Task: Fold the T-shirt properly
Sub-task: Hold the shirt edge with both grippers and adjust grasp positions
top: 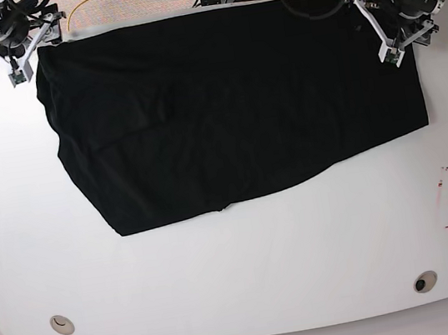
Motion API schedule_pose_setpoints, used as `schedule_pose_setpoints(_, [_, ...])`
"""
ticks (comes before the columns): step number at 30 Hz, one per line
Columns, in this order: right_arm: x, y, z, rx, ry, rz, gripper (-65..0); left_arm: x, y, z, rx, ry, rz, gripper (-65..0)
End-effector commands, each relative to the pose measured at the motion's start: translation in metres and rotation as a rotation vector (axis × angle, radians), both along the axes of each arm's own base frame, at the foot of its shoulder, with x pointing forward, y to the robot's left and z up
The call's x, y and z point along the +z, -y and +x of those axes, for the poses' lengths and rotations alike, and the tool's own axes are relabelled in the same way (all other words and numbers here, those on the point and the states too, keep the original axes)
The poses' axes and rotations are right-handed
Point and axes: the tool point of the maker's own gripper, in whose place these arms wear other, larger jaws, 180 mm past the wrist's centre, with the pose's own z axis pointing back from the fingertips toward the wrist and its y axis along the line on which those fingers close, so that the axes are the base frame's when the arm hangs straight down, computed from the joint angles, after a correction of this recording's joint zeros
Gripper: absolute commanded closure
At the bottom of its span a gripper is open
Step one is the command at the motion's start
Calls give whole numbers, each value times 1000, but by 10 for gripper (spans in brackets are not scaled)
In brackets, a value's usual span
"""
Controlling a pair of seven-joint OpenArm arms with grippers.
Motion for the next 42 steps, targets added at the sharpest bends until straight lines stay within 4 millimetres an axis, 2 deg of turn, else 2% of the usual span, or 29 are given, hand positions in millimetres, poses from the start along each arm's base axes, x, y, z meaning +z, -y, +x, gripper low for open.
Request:
schedule_pose_setpoints(1, [10,-2,6,6,54,27,-466,1,-13,-5,-14,-1,33,-517])
schedule_pose_setpoints(5, [17,-17,18,7,129,124,-466,-7,-19,-7,-13,11,10,-517])
schedule_pose_setpoints(12, [27,-38,32,48,194,241,-461,-4,-33,-4,-28,7,39,-517])
schedule_pose_setpoints(15, [28,-59,37,83,203,327,-396,-3,-34,-4,-28,7,42,-517])
schedule_pose_setpoints(17, [29,-71,41,106,213,368,-327,-3,-34,-3,-28,9,46,-517])
schedule_pose_setpoints(18, [28,-78,47,125,219,383,-271,-3,-34,-3,-28,9,46,-517])
schedule_pose_setpoints(21, [27,-87,55,157,221,390,-163,-3,-34,-3,-28,9,46,-517])
schedule_pose_setpoints(23, [22,-90,55,165,205,387,-119,-3,-35,-4,-28,6,47,-517])
schedule_pose_setpoints(25, [15,-94,54,164,186,392,-109,-4,-35,-5,-28,4,47,-517])
schedule_pose_setpoints(29, [6,-89,67,139,195,370,-138,-4,-35,-5,-27,5,46,-517])
schedule_pose_setpoints(35, [-23,-70,54,96,89,309,-147,-5,-35,-6,-25,2,45,-517])
schedule_pose_setpoints(42, [-24,-51,47,106,67,247,-147,-4,-35,-4,-25,5,45,-517])
